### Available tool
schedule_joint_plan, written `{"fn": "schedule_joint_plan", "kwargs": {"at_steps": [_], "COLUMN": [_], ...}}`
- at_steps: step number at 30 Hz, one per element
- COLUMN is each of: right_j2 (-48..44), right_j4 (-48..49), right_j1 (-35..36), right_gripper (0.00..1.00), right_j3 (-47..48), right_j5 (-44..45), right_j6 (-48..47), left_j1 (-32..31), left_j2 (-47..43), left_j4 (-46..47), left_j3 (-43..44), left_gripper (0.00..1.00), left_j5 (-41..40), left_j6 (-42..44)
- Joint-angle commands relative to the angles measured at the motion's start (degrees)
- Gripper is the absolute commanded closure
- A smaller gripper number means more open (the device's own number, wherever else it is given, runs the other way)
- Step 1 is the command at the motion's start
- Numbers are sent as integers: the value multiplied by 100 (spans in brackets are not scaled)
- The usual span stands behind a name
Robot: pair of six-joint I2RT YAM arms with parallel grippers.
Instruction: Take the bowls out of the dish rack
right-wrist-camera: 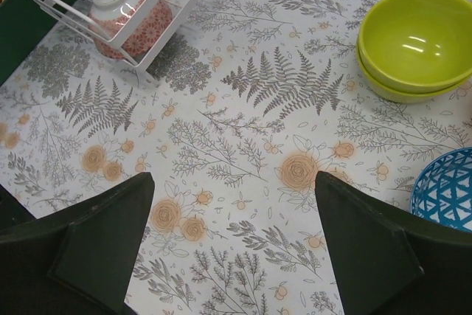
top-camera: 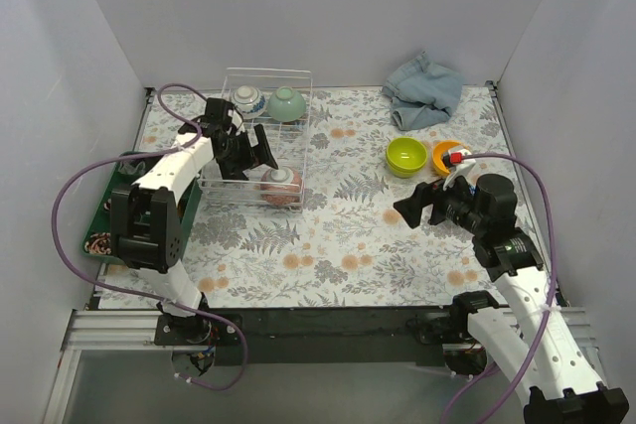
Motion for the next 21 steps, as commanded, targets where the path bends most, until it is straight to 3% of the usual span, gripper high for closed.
{"fn": "schedule_joint_plan", "kwargs": {"at_steps": [1,21], "right_j2": [-65,67], "right_j4": [95,-19], "right_j1": [21,21], "right_gripper": [1,2], "right_j3": [-87,-201], "right_j5": [-125,-28], "right_j6": [-35,-52], "left_j1": [42,42], "left_j2": [195,644], "left_j4": [-114,264], "left_j3": [81,-551], "left_gripper": [2,2], "left_j5": [261,920], "left_j6": [169,-138]}}
